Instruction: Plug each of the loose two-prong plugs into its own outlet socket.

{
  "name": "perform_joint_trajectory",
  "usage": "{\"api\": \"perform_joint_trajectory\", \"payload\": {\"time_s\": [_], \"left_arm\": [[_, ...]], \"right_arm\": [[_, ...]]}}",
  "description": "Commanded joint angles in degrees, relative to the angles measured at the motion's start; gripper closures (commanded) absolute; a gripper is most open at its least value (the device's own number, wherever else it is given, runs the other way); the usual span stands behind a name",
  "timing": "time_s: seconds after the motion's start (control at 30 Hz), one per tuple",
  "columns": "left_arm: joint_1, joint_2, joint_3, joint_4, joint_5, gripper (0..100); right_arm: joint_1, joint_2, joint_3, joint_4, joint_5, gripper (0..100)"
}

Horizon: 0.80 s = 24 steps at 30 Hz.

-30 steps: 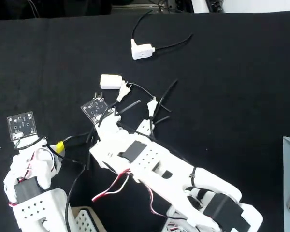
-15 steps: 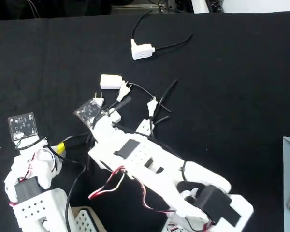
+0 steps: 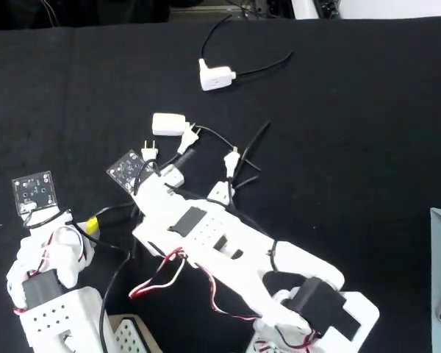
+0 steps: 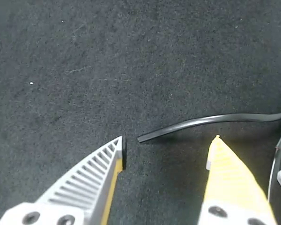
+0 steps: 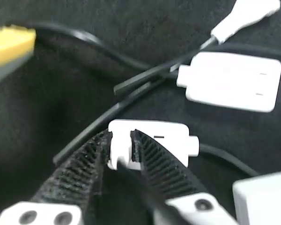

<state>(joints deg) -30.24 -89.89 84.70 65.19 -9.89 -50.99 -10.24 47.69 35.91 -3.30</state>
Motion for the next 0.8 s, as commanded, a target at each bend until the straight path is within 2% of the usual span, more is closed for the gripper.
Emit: {"api": "perform_joint_trajectory", "payload": {"time_s": [0.0, 0.17, 0.37, 0.57, 0.67, 0.77], "left_arm": [[-0.48, -0.53, -0.48, -0.97, 0.35, 71], [-0.48, -0.62, -0.4, -0.97, 0.35, 71], [-0.48, -0.88, 0.4, -1.41, 0.26, 71], [-0.48, -0.88, 0.4, -1.41, 0.26, 71], [-0.48, -0.88, 0.4, -1.41, 0.26, 71], [-0.48, -0.88, 0.4, -1.41, 0.26, 71]], "right_arm": [[-1.85, -8.84, -3.47, 6.77, -0.18, 98.7], [-4.57, -20.7, -9.8, 13.54, -4.13, 98.7], [-4.04, -25.36, -21.85, 20.57, -4.84, 98.7], [0.09, -27.3, -32.22, 26.55, -4.31, 98.7], [3.52, -28.53, -34.15, 27.08, 0.79, 98.7], [9.93, -28.35, -33.71, 24.62, 5.27, 98.7]]}}
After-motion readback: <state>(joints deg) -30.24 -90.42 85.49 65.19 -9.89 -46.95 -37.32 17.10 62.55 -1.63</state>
